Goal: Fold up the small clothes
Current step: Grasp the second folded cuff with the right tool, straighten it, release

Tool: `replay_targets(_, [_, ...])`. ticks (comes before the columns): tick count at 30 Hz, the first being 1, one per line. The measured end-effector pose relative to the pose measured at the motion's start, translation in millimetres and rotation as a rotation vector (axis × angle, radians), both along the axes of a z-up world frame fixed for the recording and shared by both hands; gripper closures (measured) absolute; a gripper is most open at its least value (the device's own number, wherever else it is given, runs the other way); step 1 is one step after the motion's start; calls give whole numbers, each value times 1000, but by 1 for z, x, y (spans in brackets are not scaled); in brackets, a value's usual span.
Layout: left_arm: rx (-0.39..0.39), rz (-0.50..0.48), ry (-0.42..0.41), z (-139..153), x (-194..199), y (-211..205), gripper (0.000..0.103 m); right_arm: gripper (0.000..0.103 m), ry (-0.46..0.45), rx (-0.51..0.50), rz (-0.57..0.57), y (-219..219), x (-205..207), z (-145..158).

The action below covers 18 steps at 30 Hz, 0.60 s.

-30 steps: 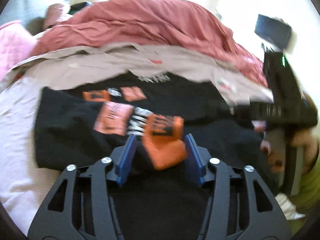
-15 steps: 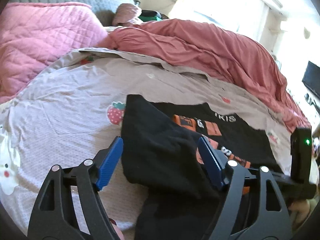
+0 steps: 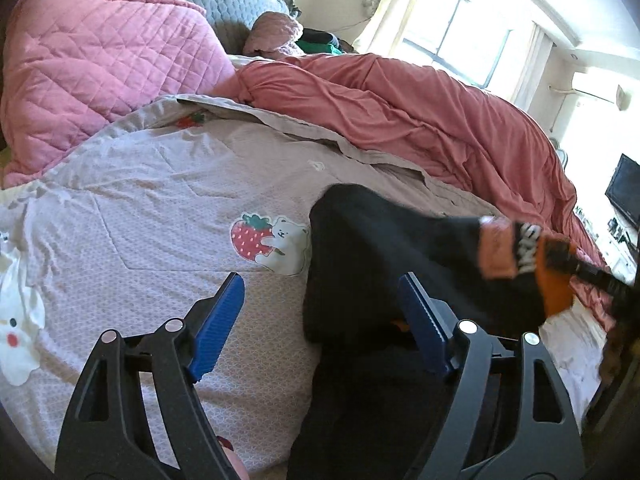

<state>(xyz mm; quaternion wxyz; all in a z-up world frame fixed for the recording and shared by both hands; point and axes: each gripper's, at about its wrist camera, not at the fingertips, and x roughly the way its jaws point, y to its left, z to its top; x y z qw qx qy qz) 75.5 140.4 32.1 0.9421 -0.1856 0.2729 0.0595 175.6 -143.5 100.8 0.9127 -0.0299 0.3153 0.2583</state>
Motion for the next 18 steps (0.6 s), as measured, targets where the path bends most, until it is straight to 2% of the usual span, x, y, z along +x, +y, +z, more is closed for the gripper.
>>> replay_targets(3, [21, -13, -3, 1, 0, -5, 31, 98, 5, -40, -59, -23, 17, -3])
replay_targets(7, [65, -30, 5, 0, 3, -14, 31, 98, 53, -90, -114, -42, 37, -24])
replay_targets(14, [148, -68, 37, -1, 14, -35, 29, 98, 132, -135, -163, -51, 45, -63])
replay_targets(18, [146, -92, 92, 2, 38, -50, 29, 98, 163, -148, -180, -51, 50, -79])
